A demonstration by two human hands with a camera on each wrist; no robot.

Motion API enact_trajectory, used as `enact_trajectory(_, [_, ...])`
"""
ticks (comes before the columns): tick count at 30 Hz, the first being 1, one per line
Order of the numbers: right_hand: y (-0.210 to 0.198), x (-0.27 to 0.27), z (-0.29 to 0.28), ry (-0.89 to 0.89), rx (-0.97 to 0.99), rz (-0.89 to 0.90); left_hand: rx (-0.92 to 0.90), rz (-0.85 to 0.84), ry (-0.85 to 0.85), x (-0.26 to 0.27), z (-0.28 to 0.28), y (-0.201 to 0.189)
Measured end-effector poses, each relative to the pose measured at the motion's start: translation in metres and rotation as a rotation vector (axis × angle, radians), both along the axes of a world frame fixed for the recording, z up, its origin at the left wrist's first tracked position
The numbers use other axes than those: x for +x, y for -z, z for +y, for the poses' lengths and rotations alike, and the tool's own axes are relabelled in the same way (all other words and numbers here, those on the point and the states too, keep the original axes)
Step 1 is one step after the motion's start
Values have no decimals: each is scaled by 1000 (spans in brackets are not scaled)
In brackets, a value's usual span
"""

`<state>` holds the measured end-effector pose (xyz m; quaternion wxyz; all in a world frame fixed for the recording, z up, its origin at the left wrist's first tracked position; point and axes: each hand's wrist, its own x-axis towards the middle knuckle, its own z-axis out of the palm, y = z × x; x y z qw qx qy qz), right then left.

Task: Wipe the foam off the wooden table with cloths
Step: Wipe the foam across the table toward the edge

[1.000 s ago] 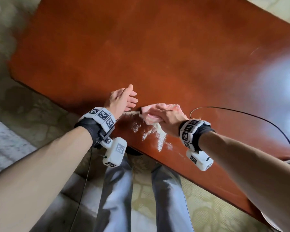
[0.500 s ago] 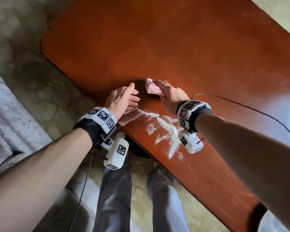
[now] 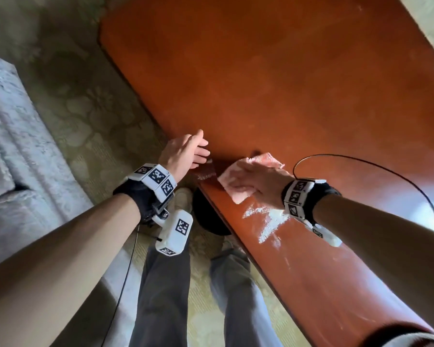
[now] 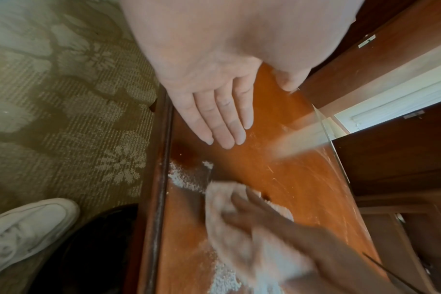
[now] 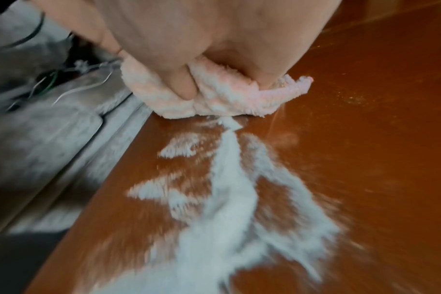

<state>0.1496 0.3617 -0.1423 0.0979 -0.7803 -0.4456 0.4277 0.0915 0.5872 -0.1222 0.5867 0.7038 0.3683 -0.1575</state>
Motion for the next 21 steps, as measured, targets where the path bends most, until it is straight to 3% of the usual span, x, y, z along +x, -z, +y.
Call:
enact_trajectory(3, [-19,-1,-14,3,-40,3,-11,-3,-23,-3,1,-3])
enact_trajectory(8, [-25,20,15,550,45,-99,-17,-12,-53,-6,15,-5])
enact_trajectory(10, [-16,29,41,601,95,-121,-26,-6,-75,-8,22,-4])
enact_trajectory(17, [-6,23,116,407,58,-93,-68,57,-139,-18,46,6])
enact_trajectory(21, [6,5,103,69,54,-29,-72,59,-131,-26,48,13])
